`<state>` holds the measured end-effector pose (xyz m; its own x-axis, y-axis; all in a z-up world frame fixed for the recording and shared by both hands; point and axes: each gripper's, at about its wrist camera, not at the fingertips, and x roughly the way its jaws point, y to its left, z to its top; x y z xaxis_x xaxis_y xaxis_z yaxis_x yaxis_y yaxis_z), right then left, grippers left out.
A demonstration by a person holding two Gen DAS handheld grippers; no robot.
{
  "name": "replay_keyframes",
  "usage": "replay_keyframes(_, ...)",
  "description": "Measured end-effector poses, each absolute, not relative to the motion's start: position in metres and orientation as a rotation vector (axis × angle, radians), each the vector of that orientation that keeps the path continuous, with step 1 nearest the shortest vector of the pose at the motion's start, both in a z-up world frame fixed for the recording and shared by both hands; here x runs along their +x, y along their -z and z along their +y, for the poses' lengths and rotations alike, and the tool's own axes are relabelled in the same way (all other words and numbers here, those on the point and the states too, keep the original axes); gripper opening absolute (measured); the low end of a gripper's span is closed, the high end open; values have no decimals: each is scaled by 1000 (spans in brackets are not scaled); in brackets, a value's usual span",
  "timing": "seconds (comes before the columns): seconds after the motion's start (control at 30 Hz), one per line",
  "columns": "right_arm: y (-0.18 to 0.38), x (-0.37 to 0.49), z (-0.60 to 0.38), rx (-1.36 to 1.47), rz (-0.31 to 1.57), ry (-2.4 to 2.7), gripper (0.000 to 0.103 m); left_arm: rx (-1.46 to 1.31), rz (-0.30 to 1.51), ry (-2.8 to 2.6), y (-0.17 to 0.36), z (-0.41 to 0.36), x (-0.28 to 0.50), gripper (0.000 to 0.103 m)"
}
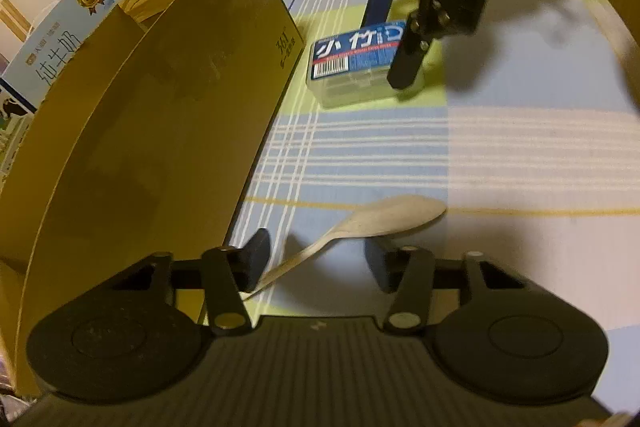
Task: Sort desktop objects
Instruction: 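Grasp the white spoon with the left tool while the right tool grasps the toothpick case, then adjust the spoon grip with the left tool while the right tool holds the toothpick case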
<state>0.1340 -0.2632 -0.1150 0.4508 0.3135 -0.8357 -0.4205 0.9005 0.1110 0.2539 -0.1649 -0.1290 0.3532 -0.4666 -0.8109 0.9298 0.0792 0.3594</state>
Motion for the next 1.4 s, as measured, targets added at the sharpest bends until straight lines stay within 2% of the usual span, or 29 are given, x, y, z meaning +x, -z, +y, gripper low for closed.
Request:
replay_keyframes(0.23,116,134,-263,-118,997,-462,59,1003,589,1162,131,-176,255,17)
replay_keyframes(0.3,115,134,-263,-118,997,-462,59,1016,606,1152,132,-180,253,2)
replay_keyframes(0.4,115,133,-263,-116,998,-463,59,1000,645,1114,131,-180,249,0)
replay_keyframes(0.53,115,129,-263,-109,999,-471,59,873,770,1027,127,-174,247,0)
replay_keyframes(0.67,115,125,-266,-86,998,-470,59,815,748,975,123,-161,240,0)
replay_keyframes(0.93,116,122,-273,-27,992,-475,59,815,688,983,120,-158,257,15)
replay_keyframes(0.97,116,122,-273,-27,990,-477,59,805,688,1001,121,-160,262,18)
replay_keyframes(1.07,116,122,-272,-30,990,-479,59,796,678,1055,124,-171,266,39)
replay_keyframes(1.1,116,122,-272,-31,989,-480,59,798,673,1066,125,-174,267,42)
replay_keyframes(1.4,120,124,-272,-19,986,-479,59,712,702,1103,131,-194,281,41)
